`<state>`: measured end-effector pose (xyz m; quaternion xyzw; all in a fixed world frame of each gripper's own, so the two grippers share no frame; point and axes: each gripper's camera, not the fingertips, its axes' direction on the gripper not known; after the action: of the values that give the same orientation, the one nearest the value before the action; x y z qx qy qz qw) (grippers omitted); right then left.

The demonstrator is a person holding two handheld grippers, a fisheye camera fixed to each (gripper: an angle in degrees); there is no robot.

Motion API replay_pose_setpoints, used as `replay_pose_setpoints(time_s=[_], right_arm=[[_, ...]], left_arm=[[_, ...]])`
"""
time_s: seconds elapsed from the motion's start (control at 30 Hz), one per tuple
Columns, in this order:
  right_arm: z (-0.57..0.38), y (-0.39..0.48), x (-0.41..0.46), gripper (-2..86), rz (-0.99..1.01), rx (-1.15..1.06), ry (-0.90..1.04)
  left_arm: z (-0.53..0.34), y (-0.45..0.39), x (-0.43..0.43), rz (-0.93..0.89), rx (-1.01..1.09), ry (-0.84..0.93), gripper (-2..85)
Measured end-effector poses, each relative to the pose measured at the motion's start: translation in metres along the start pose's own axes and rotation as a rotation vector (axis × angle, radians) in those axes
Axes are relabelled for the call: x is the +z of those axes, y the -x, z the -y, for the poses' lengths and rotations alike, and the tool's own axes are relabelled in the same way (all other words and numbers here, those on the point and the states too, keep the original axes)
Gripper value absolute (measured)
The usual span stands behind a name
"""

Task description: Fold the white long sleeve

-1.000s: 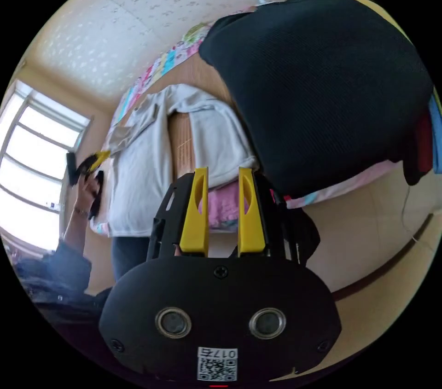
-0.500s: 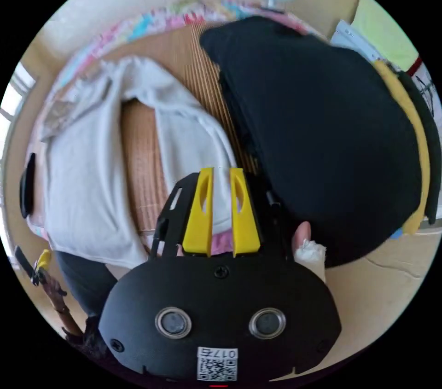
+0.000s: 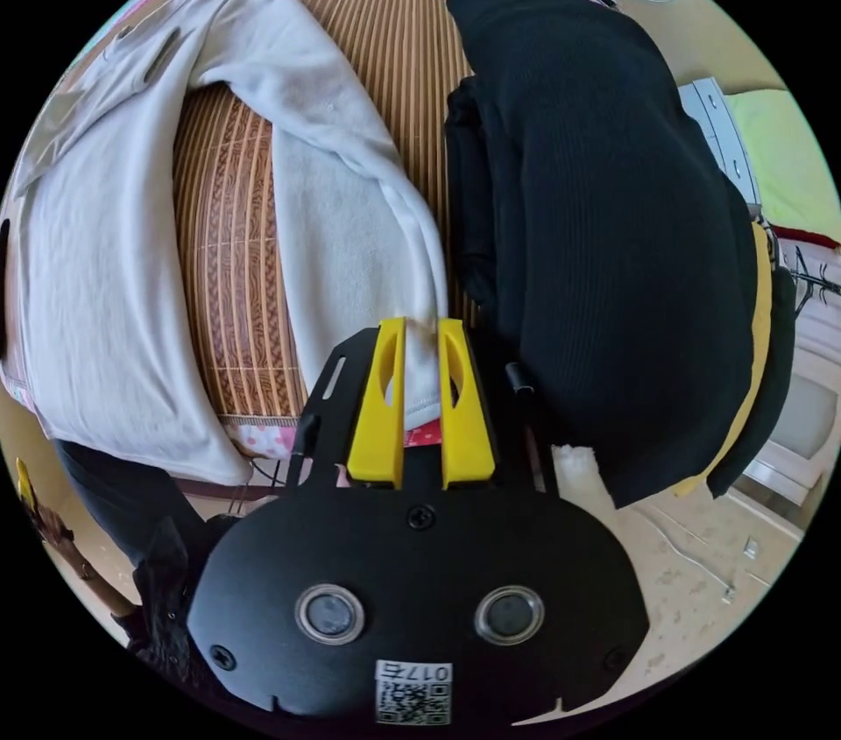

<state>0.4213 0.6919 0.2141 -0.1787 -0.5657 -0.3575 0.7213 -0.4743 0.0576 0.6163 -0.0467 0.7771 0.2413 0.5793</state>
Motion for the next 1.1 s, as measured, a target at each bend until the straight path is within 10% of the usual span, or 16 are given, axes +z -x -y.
replay_pose_setpoints(time_s=[0.33,0.63,0.87,1.1], right_arm=[[0.034,0.029,-0.006,3.8,0.136,-0.001,0.174],[-0.089,0.21,-0.298,3.0,-0.266,-0.165,-0.818],[-0.195,0.447,-0.151,0.9,-0.173,-0.746,-0.792],[-0.278,0.454,-0.095,0.4,-0.349,-0.441,-0.936]], left_arm=[[-0.043,0.041,0.003,-0.104,-0.098,-0.051,8.8],[-0.049,0.045,-0.012,-0.062,-0.086,-0.018,8.7],[-0.038,0.018,0.035,-0.023,-0.056,0.097,9.2],[-0.001,-0.003,0.089,0.073,0.007,0.277,10.2]])
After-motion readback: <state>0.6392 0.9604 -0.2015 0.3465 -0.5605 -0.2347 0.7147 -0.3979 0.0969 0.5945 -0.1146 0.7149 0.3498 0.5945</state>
